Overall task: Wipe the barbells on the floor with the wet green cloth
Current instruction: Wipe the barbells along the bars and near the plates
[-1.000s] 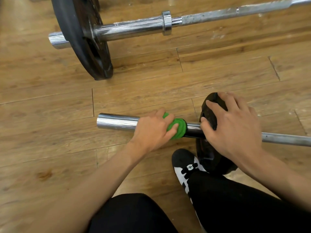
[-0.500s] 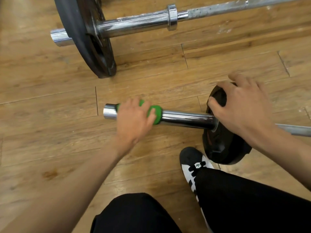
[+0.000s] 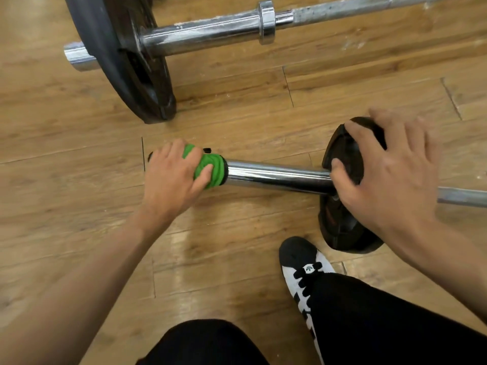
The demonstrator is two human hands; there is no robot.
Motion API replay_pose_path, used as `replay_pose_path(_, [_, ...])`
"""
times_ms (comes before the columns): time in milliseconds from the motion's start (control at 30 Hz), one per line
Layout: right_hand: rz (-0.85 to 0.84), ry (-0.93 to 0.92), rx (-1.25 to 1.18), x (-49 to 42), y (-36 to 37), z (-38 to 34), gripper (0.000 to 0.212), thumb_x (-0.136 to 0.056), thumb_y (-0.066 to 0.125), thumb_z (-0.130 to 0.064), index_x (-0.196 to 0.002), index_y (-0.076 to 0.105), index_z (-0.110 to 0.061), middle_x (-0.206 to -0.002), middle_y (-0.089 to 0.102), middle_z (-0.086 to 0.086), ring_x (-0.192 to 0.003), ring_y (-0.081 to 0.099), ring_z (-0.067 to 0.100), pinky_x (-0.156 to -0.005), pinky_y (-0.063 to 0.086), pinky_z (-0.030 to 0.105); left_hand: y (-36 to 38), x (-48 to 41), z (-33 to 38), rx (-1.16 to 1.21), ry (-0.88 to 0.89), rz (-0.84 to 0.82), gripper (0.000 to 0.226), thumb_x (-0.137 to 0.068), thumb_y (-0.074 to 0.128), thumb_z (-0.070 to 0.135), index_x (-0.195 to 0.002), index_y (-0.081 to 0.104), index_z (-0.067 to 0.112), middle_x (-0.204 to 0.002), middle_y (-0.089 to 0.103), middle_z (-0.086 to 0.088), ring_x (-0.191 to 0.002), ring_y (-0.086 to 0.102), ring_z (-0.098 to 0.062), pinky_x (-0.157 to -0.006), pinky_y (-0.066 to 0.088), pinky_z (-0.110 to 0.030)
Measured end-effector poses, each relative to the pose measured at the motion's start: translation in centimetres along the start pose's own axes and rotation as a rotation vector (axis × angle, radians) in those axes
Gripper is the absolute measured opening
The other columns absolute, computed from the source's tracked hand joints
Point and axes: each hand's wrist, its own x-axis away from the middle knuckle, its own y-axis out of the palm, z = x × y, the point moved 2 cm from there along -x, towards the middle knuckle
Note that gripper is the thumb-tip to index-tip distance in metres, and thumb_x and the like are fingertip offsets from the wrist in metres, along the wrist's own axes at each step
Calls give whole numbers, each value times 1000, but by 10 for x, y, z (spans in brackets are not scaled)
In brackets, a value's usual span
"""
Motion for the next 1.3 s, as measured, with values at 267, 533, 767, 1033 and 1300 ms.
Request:
replay_pose_path(267, [-42,133,-55,-44,8,9,64,-88,53,-50,-138,59,-10,-136,56,19,-123,46,41,-105,32,50,20,-15,77,74,-112,100,49,-101,45,43,-130,58,6,-136,50,-26,-130,43,-43,-119,23,-55])
replay_pose_path(533, [-69,60,1,-86,15,16,56,-93,47,-46,-124,68,-4,-122,65,24,-113,55,44,-100,35,49,17,-61,74,-60,161,38,55,-106,38,54,-140,57,15,-130,57,-22,-118,54,-39,-110,33,-49])
replay_pose_path(767, [-204,97,83,-87,22,11,71,-97,49,-51,-158,40,-17,-164,35,18,-149,34,39,-116,32,54,9,-75,10,18,-104,49,49,-100,43,52,-118,64,10,-110,52,-15,-100,51,-35,-96,37,-48])
replay_pose_path(1033, [-76,62,104,-51,16,3,63,-93,54,-47,-144,55,-11,-150,50,21,-140,43,40,-109,35,54,9,-96,123,112,28,-37,50,-93,44,57,-92,74,17,-86,63,-14,-75,62,-35,-69,46,-39])
replay_pose_path(1300, [99,-17,39,18,12,-5,55,-87,62,-39,-135,65,-13,-150,50,24,-141,45,43,-107,35,57,6,-53,121,55,207,-48,52,-100,40,62,-109,66,18,-101,60,-12,-85,60,-32,-74,44,-40])
